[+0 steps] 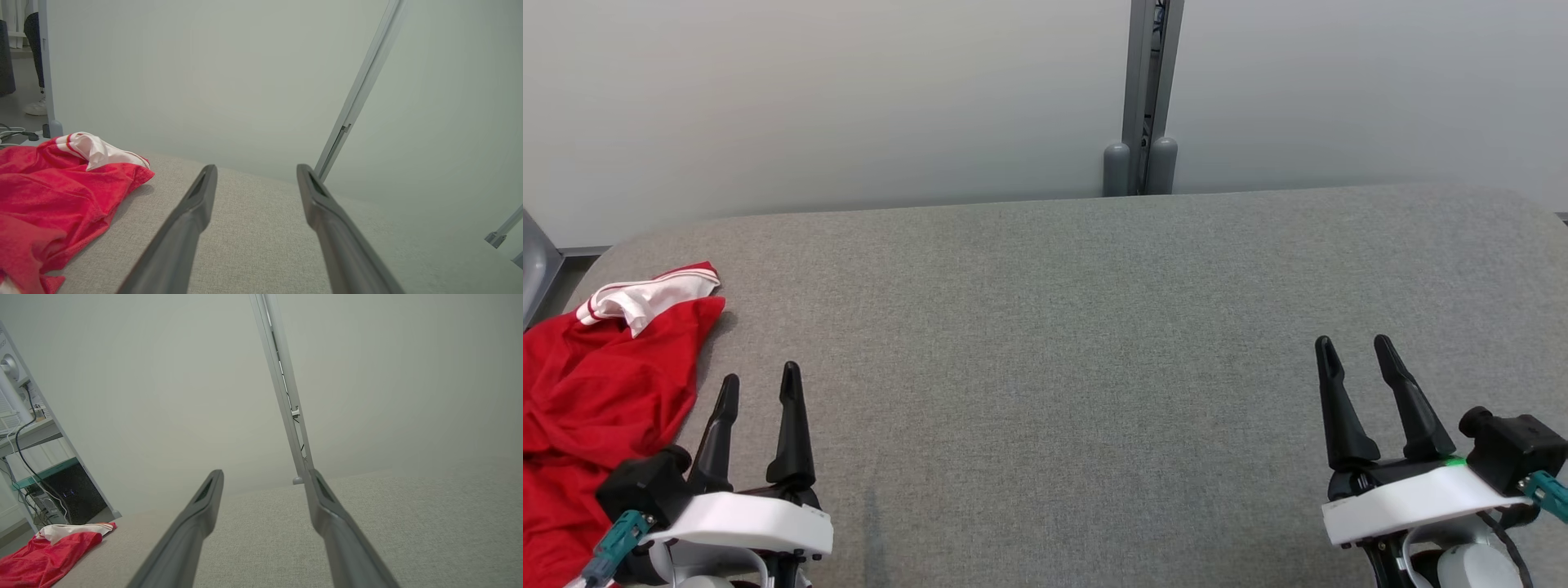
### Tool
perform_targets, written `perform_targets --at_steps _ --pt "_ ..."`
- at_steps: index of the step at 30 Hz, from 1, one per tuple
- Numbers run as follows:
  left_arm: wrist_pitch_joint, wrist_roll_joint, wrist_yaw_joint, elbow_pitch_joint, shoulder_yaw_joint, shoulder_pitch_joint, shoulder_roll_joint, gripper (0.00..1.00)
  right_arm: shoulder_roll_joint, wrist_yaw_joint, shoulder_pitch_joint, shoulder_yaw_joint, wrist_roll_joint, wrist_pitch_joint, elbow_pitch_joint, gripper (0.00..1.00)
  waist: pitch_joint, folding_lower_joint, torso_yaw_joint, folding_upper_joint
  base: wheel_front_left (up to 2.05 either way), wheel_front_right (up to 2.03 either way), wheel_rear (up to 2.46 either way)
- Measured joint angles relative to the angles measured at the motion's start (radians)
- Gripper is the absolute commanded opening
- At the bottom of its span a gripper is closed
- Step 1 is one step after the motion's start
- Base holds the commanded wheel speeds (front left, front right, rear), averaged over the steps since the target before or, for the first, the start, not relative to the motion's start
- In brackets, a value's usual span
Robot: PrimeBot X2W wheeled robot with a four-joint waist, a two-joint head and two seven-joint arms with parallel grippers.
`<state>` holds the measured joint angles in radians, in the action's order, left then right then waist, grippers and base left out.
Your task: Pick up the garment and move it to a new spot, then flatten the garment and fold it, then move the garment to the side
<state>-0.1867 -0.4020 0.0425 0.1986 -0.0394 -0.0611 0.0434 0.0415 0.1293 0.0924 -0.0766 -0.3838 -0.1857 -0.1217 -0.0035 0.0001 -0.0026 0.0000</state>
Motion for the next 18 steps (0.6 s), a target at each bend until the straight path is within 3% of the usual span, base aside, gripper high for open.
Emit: perform_targets --at_steps 18 --pt "-0.039 0.133 -0.016 -0.007 0.006 -0.001 0.002 1.0 0.002 0.0 0.002 -0.015 0.132 -0.037 0.012 1.0 -0.003 0.0 0.004 0.0 0.0 0.0 0.0"
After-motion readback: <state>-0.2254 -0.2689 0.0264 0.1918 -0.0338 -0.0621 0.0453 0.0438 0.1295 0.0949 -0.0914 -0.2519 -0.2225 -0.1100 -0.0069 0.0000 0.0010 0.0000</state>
